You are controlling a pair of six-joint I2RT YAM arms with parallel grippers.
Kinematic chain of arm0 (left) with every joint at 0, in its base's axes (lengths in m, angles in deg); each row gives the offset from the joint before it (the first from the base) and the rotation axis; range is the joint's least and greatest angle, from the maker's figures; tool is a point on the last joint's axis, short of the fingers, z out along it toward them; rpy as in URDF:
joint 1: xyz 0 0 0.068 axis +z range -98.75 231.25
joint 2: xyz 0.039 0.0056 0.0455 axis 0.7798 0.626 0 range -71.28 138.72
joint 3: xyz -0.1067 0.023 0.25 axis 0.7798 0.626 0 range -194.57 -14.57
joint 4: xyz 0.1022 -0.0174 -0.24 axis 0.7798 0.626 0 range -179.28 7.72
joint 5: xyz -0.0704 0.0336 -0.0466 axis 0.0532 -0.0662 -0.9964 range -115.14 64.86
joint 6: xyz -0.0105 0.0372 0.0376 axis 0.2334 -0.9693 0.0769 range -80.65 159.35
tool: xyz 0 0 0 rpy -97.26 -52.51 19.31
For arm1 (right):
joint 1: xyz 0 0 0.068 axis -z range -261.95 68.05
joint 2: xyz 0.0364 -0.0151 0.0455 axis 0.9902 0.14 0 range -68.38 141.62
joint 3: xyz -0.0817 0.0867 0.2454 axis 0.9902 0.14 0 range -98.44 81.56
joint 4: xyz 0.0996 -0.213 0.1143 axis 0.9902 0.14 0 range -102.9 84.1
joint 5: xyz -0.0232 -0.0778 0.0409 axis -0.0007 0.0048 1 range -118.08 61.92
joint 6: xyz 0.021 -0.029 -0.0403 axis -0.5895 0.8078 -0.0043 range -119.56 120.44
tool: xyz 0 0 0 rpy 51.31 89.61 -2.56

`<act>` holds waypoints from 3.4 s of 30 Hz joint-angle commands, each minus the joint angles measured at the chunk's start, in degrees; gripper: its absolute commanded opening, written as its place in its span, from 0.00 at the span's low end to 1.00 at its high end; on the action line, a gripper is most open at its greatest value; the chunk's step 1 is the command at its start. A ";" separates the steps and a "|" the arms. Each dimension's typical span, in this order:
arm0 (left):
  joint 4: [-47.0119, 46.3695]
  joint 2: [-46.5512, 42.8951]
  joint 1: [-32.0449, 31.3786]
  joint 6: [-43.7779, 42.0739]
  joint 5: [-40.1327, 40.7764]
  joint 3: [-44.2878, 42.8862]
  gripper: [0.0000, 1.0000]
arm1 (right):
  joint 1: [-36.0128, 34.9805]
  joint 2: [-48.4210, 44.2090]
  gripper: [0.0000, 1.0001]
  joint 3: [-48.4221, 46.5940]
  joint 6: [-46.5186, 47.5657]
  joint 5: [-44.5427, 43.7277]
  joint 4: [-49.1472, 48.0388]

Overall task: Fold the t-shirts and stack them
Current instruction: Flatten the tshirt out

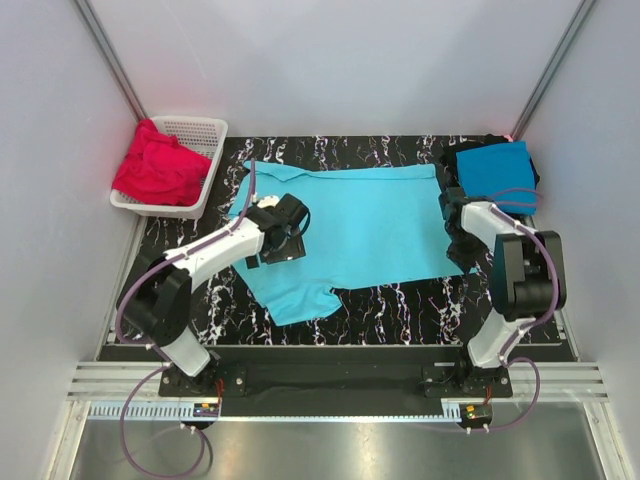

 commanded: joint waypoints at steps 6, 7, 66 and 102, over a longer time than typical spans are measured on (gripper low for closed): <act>-0.31 -2.79 0.15 0.14 0.90 2.95 0.99 | -0.98 -17.46 0.00 -3.52 -0.01 0.03 2.79; -0.31 -2.53 0.15 -0.12 0.46 2.69 0.99 | -0.98 -17.21 0.00 -5.27 3.83 1.96 1.91; -6.99 17.43 4.72 1.28 -9.92 7.77 0.99 | -3.17 -2.35 0.52 4.29 18.46 25.45 -8.91; 3.00 -6.84 -2.66 7.09 0.00 6.27 0.99 | -3.70 -6.32 0.52 -17.93 19.34 20.35 0.66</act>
